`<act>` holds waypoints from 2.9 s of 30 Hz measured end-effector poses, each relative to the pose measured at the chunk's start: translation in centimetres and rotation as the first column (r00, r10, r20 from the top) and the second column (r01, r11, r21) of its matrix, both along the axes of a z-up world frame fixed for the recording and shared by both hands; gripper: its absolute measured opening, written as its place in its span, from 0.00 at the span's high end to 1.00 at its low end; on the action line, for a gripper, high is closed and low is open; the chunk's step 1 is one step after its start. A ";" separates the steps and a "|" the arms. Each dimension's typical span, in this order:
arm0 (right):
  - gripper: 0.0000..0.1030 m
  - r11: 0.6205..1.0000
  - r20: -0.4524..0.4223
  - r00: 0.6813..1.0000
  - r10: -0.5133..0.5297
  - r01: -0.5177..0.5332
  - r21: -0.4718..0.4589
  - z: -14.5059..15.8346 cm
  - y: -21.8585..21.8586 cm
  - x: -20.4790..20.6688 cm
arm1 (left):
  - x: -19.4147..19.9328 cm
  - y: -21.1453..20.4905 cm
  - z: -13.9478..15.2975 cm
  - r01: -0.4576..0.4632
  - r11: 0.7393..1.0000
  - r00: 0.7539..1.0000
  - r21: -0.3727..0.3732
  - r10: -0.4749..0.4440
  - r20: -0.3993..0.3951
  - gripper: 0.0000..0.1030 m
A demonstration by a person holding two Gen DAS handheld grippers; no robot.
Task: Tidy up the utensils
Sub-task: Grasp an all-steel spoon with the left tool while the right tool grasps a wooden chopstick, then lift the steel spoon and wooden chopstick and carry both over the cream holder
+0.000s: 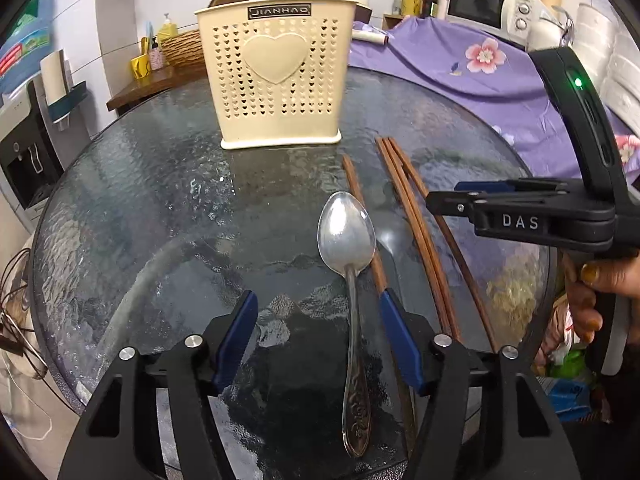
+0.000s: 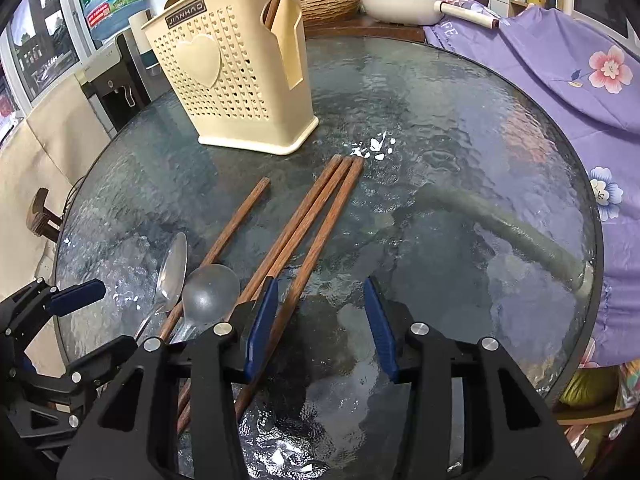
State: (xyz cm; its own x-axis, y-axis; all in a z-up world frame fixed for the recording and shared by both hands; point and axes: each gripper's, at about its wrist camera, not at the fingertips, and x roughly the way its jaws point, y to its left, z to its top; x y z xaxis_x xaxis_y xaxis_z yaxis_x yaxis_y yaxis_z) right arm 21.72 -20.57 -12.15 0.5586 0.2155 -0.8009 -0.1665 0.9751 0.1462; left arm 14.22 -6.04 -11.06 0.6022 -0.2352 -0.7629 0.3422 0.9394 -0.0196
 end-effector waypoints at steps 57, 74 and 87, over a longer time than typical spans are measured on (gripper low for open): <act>0.93 0.974 0.189 0.980 -0.065 0.021 0.226 7.0 -3.4 4.2 | 4.1 -0.4 6.5 -0.048 0.987 0.990 -0.151 0.067 0.124 0.65; 0.93 0.967 0.427 0.904 -0.013 -0.098 0.236 14.2 -3.2 -1.6 | 3.4 1.5 9.8 -0.044 0.970 0.978 -0.237 0.091 0.189 0.67; 0.93 0.962 0.472 0.881 0.026 -0.150 0.227 16.6 -2.4 -1.7 | 3.9 2.0 10.9 -0.032 0.963 0.973 -0.266 0.090 0.210 0.67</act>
State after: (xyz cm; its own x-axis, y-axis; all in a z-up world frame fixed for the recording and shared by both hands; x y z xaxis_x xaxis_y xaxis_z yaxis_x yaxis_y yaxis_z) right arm 20.03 -22.98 4.44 0.8191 0.4390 -0.3693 -0.3589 0.8943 0.2672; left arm 18.16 -4.02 -0.19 0.7665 -0.3647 -0.5286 0.3077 0.9310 -0.1963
